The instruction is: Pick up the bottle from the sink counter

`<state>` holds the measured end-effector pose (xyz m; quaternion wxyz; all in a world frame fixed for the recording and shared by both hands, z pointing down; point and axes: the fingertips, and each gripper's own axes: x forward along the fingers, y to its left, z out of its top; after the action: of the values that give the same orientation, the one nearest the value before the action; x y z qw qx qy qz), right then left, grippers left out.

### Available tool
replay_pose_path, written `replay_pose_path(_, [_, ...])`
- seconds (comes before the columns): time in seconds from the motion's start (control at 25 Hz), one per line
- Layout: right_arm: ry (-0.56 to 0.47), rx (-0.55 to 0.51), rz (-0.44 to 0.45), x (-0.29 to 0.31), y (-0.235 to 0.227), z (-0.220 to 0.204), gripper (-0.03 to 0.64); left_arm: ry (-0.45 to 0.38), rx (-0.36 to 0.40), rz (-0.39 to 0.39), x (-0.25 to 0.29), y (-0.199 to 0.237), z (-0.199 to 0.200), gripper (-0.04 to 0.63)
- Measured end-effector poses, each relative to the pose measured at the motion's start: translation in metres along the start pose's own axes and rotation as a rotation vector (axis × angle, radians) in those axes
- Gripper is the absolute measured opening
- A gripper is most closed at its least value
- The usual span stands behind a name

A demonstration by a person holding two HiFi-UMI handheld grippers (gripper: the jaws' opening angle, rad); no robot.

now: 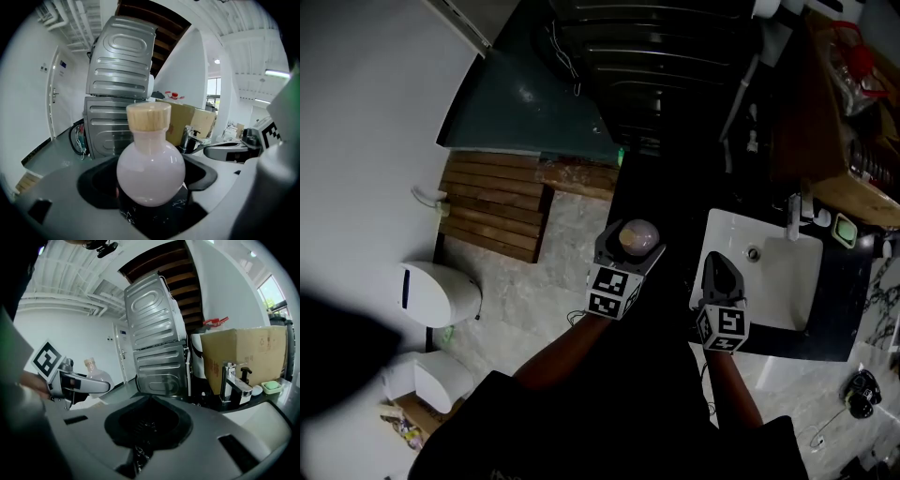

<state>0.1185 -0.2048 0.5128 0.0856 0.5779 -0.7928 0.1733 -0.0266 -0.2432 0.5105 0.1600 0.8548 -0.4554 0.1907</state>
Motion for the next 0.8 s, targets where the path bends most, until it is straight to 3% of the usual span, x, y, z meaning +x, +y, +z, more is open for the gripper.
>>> replay_pose_path(0.2, [-0.027,-0.029,-0.023,-0.012,0.025,0.011,0.038,-0.031,0.048,-0.038,-0.033,-0.003,-0.001,0.394])
replay_pose_path(0.44, [-0.042,-0.047,-0.085,-0.035,0.055,0.015,0.039,-0.047,0.048,-0.06,-0.063,-0.002,-0.015,0.394])
replay_pose_path(0.8, [-0.033,-0.101,-0.212,-0.07,0.078,0.013,0.04,-0.052,0.049,-0.154,-0.098,-0.007,-0.022,0.394])
